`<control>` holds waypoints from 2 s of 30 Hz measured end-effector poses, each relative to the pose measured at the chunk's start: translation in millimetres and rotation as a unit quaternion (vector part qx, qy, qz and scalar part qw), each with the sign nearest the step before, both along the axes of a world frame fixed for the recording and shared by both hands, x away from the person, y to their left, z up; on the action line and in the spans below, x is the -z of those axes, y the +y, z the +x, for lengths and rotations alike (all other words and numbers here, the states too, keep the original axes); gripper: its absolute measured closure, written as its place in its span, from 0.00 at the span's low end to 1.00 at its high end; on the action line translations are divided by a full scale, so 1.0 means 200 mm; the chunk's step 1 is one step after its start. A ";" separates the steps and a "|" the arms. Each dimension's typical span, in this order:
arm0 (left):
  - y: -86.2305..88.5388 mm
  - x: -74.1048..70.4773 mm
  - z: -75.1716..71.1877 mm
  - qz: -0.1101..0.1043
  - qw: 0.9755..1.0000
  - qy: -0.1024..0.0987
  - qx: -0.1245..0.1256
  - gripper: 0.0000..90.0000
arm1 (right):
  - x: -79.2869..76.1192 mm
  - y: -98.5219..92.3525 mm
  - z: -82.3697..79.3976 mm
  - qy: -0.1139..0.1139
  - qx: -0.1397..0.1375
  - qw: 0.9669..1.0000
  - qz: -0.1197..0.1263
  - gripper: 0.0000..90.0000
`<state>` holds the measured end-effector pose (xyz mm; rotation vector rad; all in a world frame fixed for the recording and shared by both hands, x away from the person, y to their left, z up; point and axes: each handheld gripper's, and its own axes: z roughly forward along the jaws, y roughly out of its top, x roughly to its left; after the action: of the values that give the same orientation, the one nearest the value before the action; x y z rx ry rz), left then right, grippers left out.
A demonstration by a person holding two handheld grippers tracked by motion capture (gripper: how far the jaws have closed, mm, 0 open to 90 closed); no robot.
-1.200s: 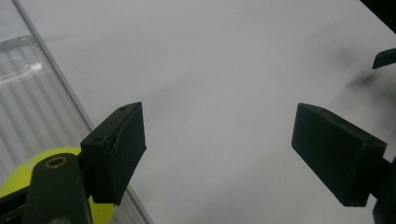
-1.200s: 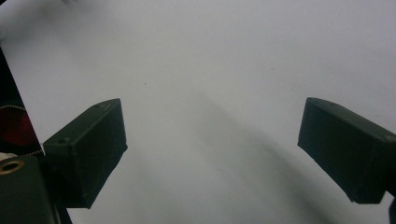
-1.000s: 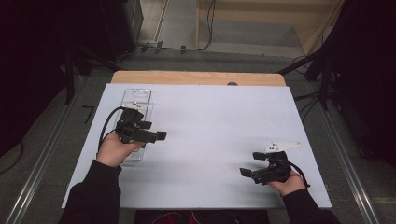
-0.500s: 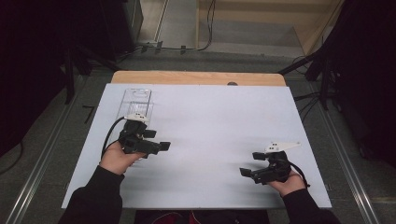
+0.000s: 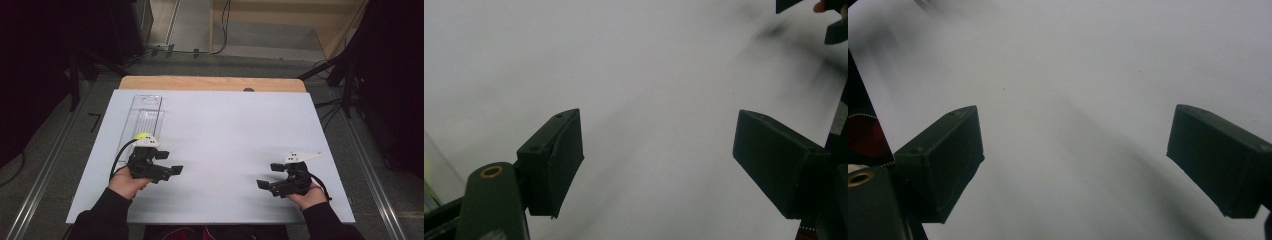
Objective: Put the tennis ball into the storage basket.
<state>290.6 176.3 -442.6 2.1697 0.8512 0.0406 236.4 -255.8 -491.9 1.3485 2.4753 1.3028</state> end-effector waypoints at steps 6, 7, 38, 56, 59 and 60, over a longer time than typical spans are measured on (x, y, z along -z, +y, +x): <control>0.01 0.03 -0.04 -0.002 1.000 -0.004 0.004 0.24 | 0.00 0.00 0.00 0.003 0.001 1.000 -0.001 0.07; 0.02 0.04 -0.04 -0.004 1.000 -0.008 0.004 0.24 | 0.00 0.00 0.00 0.003 0.001 1.000 0.000 0.07; 0.11 0.16 -0.14 -0.010 1.000 -0.018 0.006 0.24 | 0.01 0.01 0.00 0.004 -0.005 1.000 -0.009 0.19; 0.12 0.16 -0.14 -0.005 1.000 -0.017 0.008 0.25 | 0.01 0.01 0.00 0.004 -0.004 1.000 -0.011 0.19; 0.12 0.17 -0.14 -0.004 1.000 -0.016 0.007 0.24 | 0.01 0.01 0.00 0.004 -0.003 1.000 -0.011 0.19; 0.12 0.17 -0.14 -0.004 1.000 -0.016 0.007 0.24 | 0.01 0.01 0.00 0.004 -0.004 1.000 -0.010 0.19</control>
<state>262.8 200.2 -475.9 2.1623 0.8176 0.0651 236.5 -254.0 -494.9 1.3448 2.4941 1.2718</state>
